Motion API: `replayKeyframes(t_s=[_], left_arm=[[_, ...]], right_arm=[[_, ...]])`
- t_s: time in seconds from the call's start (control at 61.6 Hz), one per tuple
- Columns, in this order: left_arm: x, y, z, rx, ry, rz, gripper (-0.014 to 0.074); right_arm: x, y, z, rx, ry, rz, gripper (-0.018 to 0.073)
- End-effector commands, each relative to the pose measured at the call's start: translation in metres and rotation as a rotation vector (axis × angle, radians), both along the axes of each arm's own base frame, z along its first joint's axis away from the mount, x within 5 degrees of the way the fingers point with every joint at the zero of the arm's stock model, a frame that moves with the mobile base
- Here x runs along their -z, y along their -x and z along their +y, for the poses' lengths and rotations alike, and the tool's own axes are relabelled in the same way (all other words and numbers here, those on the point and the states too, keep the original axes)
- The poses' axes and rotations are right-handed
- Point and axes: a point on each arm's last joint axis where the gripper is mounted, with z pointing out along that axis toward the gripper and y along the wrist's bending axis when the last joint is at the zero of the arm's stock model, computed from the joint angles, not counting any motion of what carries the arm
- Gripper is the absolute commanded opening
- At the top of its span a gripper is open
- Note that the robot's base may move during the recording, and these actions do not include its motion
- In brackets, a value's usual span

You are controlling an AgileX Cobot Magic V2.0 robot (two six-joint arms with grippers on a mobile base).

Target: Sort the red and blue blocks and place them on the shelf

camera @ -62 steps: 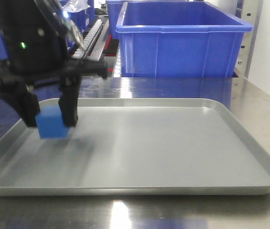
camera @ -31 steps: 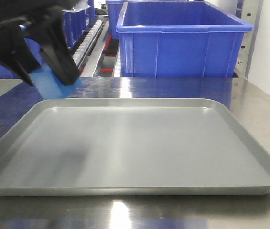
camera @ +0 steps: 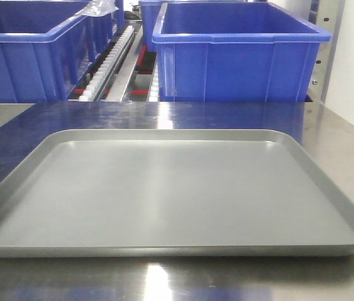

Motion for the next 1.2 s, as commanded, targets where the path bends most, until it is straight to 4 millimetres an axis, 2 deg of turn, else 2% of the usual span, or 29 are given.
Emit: replayKeyframes(t_s=[0.0,0.26,0.552,0.86,1.184], left_arm=[[-0.016,0.01,0.016,-0.078,0.052,-0.162,0.0133],[-0.009,0.044,0.05,-0.246,0.0,-0.329,0.0133],[-0.022,0.079,0.061,-0.28,-0.063,-0.54,0.0133],[-0.027,0.086,0.062,-0.295,-0.011,-0.591,0.0132],[-0.032,0.086,0.065,-0.328,-0.051,-0.657,0.0132]], right_arm=[[-0.017,0.001,0.0,0.002,-0.001,-0.115,0.0077],[-0.017,0.001,0.0,0.002,-0.001,-0.115,0.0077],[-0.017,0.001,0.0,0.002,-0.001,-0.115,0.0077],[-0.017,0.001,0.0,0.002,-0.001,-0.115,0.0077],[-0.017,0.001,0.0,0.002,-0.001,-0.115,0.0077]])
